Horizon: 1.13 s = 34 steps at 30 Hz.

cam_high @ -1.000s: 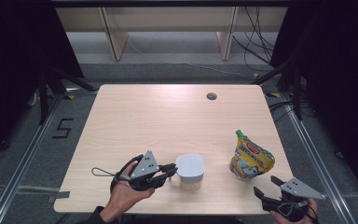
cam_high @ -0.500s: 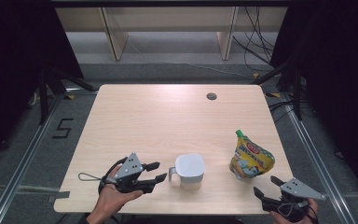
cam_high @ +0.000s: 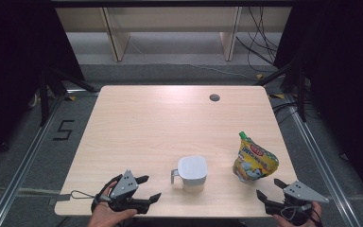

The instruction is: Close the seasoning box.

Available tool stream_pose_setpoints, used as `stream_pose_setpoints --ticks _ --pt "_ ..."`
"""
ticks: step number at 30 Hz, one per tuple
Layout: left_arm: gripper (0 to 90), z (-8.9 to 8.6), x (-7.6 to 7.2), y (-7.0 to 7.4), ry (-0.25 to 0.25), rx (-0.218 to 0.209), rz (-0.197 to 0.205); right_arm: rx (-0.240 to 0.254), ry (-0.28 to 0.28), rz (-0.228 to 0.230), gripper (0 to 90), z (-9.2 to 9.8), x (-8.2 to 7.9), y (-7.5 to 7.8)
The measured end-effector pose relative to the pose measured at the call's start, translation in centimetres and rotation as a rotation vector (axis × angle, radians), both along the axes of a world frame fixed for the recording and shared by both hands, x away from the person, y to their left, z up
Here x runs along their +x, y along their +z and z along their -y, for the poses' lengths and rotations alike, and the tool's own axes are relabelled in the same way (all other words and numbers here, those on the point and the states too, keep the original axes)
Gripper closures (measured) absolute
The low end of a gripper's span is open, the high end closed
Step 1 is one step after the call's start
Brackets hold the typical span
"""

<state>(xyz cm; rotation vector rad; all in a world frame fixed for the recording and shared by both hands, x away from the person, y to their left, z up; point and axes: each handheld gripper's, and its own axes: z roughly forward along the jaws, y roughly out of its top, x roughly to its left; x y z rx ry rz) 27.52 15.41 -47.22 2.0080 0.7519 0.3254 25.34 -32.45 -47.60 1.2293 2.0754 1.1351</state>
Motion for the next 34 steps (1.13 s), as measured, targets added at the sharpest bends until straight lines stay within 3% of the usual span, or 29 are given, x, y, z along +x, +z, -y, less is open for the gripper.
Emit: stream_pose_setpoints --ticks 3,5,9,13,14,20,22,24,31,34 --pt "26.3 0.2 -0.4 -0.9 0.003 0.017 -0.019 0.011 -0.022 -0.013 24.3 -0.3 -0.2 0.0" --pt "25.5 0.3 -0.7 -1.1 0.010 0.038 -0.016 0.003 -0.006 -0.005 24.3 -0.2 -0.1 0.0" --pt "24.8 0.3 -1.2 -1.1 0.027 0.024 -0.009 0.000 0.003 -0.003 24.3 -0.3 -0.1 0.0" --pt "24.8 0.2 -1.5 -1.1 0.020 0.058 -0.003 -0.001 0.025 -0.001 23.9 -0.3 -0.1 0.0" --pt "24.8 0.3 -1.6 -1.1 0.019 0.038 -0.002 0.002 0.031 -0.001 23.6 -0.3 -0.1 0.0" --pt "24.8 0.1 -1.3 -1.5 0.034 0.049 -0.015 0.009 0.036 -0.013 23.2 -0.5 -0.1 -0.1" --pt "24.8 -0.1 -1.2 -1.5 0.029 0.058 0.003 0.010 0.021 -0.016 23.2 -0.5 -0.2 0.0" --pt "24.8 -0.1 -1.2 -1.5 0.038 0.060 -0.015 -0.011 0.024 0.002 23.2 -0.4 -0.1 0.0" --pt "24.7 0.0 -1.2 -1.6 0.038 0.048 -0.018 -0.004 0.039 -0.015 23.3 -0.5 0.0 -0.1" --pt "24.3 -0.3 -1.0 -1.4 0.025 0.082 -0.006 -0.021 0.034 -0.004 22.9 -0.4 0.0 -0.1"
